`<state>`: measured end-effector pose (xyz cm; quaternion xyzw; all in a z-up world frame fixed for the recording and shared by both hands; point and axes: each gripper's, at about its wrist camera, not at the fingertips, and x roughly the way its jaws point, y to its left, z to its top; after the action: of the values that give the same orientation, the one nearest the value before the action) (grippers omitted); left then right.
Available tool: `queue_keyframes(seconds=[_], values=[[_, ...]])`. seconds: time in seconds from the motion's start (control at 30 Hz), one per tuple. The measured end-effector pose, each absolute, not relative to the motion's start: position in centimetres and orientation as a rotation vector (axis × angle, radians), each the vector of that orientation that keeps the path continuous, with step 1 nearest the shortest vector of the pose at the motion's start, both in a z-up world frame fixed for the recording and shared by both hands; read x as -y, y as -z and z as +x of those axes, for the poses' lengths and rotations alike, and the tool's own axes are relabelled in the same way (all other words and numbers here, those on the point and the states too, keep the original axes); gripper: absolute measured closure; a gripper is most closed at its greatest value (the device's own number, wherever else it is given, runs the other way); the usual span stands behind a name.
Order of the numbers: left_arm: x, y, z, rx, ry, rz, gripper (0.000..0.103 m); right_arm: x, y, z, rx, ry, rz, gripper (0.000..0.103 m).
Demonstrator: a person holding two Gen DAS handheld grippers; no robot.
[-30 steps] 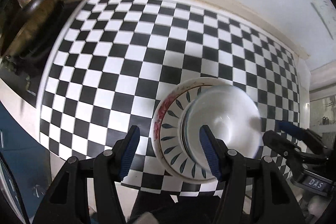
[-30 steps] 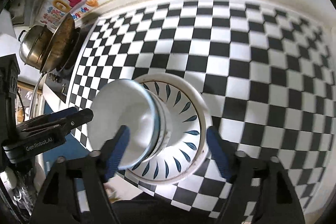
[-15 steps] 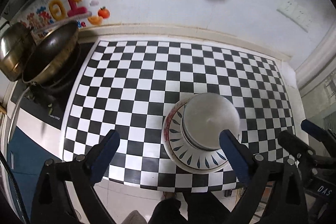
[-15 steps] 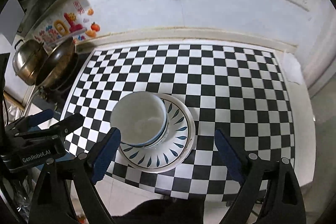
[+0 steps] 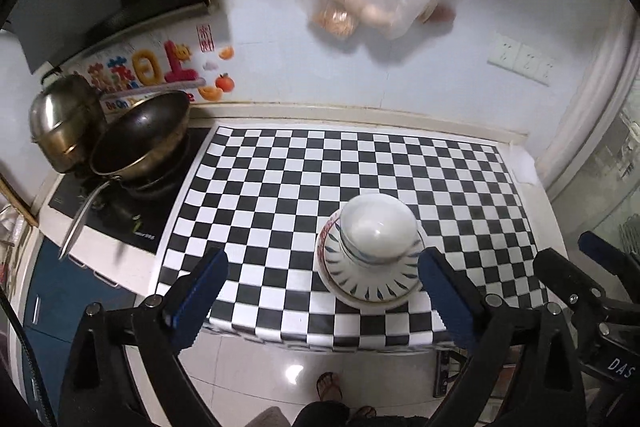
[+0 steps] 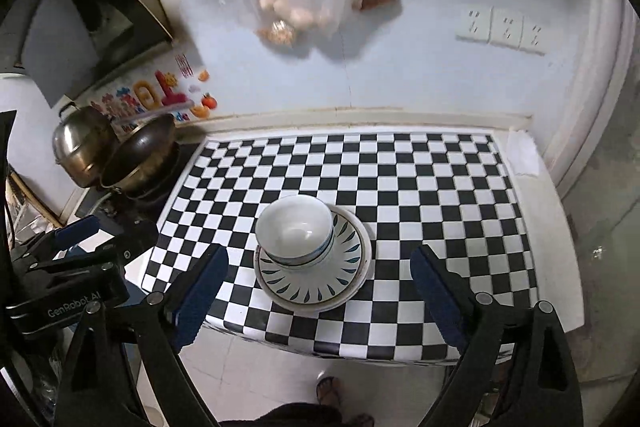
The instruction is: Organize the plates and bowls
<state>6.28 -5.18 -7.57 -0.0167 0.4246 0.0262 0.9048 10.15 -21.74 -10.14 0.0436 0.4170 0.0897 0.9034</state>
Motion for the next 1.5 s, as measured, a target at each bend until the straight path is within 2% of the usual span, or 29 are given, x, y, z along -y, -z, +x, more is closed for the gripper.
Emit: queue_keyframes(seconds=[0.6, 0.93, 1.5], values=[[8.2, 2.6, -9.8, -0.77, -0.104, -0.037, 0.006, 24.6, 2.0, -9.1, -0.666, -0.212, 0.027, 0.008], [9.3, 1.9, -12.8, -0.737, -0.104, -0.033, 0.006, 25.5, 0.8, -12.3, -0.646, -0.203, 0.01, 0.008], [8.9, 1.3, -13.9, -0.716, -0.114, -0.028, 0.006, 26.1, 0.8, -11.9, -0.649, -0.177, 0.001, 0.008]])
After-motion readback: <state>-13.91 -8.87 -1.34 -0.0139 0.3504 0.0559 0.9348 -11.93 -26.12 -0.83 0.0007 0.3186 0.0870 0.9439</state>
